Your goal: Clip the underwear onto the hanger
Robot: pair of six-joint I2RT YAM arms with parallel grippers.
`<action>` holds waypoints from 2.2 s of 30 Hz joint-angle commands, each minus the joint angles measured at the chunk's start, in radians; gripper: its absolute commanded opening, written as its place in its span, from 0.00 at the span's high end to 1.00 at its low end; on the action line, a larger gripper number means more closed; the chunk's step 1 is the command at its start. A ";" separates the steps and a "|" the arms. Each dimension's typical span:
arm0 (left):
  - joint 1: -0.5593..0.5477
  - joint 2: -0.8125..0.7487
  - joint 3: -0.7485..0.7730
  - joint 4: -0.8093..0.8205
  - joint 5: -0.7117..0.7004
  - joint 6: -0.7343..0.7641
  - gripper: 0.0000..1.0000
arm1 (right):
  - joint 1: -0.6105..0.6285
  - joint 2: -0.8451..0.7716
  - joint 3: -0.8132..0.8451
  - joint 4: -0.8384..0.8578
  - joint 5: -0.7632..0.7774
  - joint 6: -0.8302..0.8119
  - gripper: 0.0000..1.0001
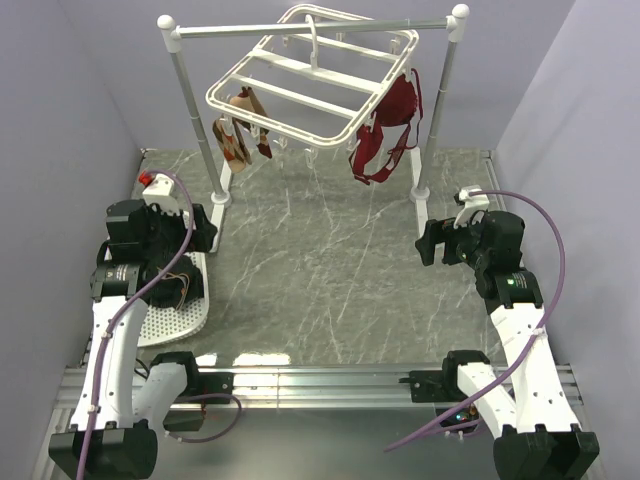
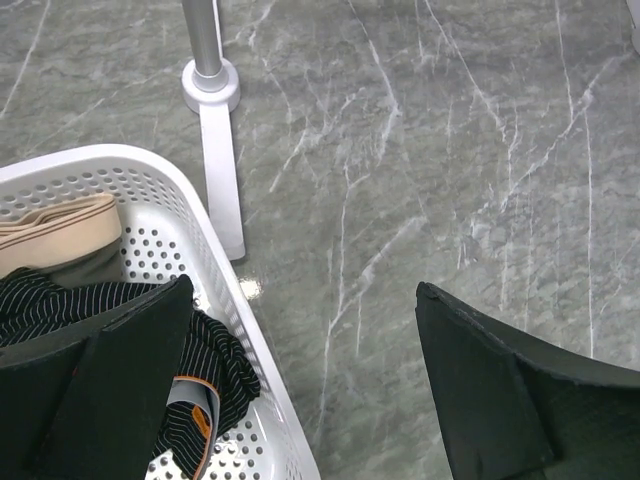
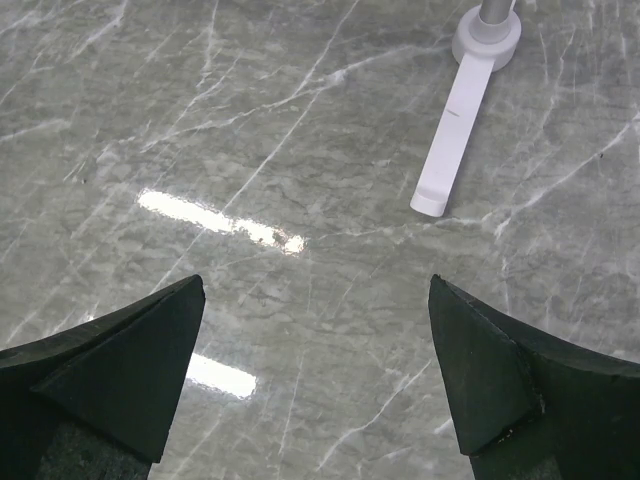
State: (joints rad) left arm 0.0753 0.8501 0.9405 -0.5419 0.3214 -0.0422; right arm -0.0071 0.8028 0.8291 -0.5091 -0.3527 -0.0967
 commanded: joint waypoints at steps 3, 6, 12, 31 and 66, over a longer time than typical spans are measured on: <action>0.001 -0.022 0.021 0.051 -0.112 -0.042 0.01 | 0.002 -0.010 0.018 0.027 0.001 0.014 0.00; 0.001 -0.017 0.056 0.051 -0.136 -0.070 0.01 | 0.002 -0.010 0.024 0.034 -0.006 0.021 0.00; 0.001 -0.005 0.113 0.091 0.069 -0.160 0.01 | 0.002 0.025 0.094 0.054 -0.093 0.048 0.00; -0.363 -0.177 -0.246 0.753 0.185 0.135 0.01 | 0.260 0.229 0.452 0.346 -0.128 0.319 0.07; -1.062 0.688 0.219 1.521 -0.740 0.384 0.39 | 0.363 0.369 0.671 0.387 0.012 0.362 0.16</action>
State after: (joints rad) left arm -0.9951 1.5280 1.0969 0.9184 -0.3214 0.3794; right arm 0.3573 1.1786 1.4334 -0.0933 -0.3645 0.2474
